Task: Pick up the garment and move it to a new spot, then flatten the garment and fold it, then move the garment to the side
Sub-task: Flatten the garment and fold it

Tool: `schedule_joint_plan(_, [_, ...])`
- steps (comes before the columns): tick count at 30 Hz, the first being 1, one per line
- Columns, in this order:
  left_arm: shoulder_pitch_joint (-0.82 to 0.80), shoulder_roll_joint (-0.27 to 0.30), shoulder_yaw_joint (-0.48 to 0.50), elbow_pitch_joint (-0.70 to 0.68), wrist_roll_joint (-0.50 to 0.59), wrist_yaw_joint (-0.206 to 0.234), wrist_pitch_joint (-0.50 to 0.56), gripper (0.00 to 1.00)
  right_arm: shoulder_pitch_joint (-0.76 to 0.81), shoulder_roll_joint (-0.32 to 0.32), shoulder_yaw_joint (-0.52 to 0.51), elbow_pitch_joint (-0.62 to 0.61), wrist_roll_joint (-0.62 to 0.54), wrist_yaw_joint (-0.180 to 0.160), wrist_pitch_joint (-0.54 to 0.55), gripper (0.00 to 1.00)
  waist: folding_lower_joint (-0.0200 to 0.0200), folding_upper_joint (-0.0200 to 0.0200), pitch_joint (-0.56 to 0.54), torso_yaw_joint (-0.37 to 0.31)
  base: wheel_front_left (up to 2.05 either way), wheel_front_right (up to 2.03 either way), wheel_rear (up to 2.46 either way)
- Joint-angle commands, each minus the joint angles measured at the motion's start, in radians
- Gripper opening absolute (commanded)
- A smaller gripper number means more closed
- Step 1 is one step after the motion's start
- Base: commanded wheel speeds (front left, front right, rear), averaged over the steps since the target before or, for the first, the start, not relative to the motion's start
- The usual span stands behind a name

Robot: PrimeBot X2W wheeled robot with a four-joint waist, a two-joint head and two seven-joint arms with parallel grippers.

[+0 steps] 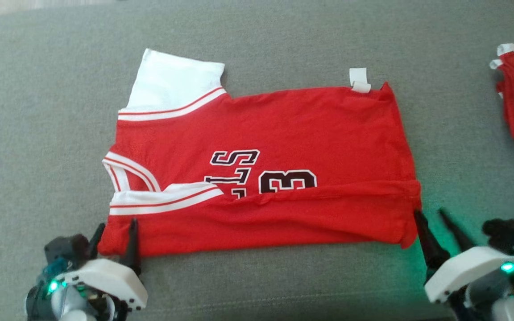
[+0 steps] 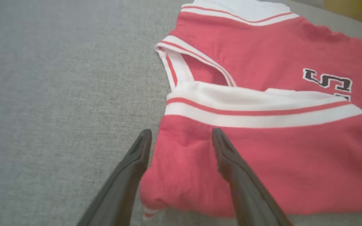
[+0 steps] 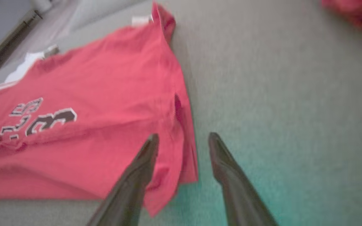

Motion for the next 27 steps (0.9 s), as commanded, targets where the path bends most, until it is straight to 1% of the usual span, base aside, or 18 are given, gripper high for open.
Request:
schedule_joint_plan(1, [-0.002,0.016,0.035,-0.048,0.026,0.027,-0.030,1.00,-0.013,-0.009,0.002,-0.066,-0.024,0.007,-0.045,1.00,0.0000,0.0000,-0.014,-0.005,0.00,0.00,0.00])
schedule_joint_plan(7, [-0.007,0.029,0.027,-0.159,0.122,0.104,-0.136,1.00,-0.040,-0.026,-0.011,-0.184,-0.112,0.007,-0.184,1.00,0.0000,0.0000,-0.041,-0.001,0.00,0.00,0.00])
schedule_joint_plan(10, [-0.023,0.034,0.018,-0.224,0.153,0.121,-0.167,1.00,-0.056,-0.029,-0.010,-0.242,-0.136,0.007,-0.208,1.00,0.0000,0.0000,-0.053,-0.002,0.00,0.00,0.00])
schedule_joint_plan(12, [-0.034,0.038,0.012,-0.257,0.166,0.124,-0.175,1.00,-0.065,-0.029,-0.013,-0.267,-0.143,0.007,-0.204,1.00,0.0000,0.0000,-0.060,-0.004,0.00,0.00,0.00])
schedule_joint_plan(17, [-0.045,0.040,-0.005,-0.310,0.181,0.131,-0.156,1.00,-0.073,-0.028,-0.009,-0.311,-0.148,0.007,-0.192,1.00,0.0000,0.0000,-0.071,-0.007,0.00,0.00,0.00])
schedule_joint_plan(24, [-0.052,0.039,-0.018,-0.310,0.180,0.134,-0.140,1.00,-0.075,-0.020,-0.005,-0.327,-0.143,0.007,-0.180,1.00,0.0000,0.0000,-0.057,-0.007,0.00,0.00,0.00])
schedule_joint_plan(27, [-0.094,0.037,-0.029,-0.290,0.170,0.117,-0.130,1.00,-0.082,-0.016,-0.008,-0.337,-0.140,0.007,-0.176,1.00,0.0000,0.0000,-0.031,-0.005,0.00,0.00,0.00])
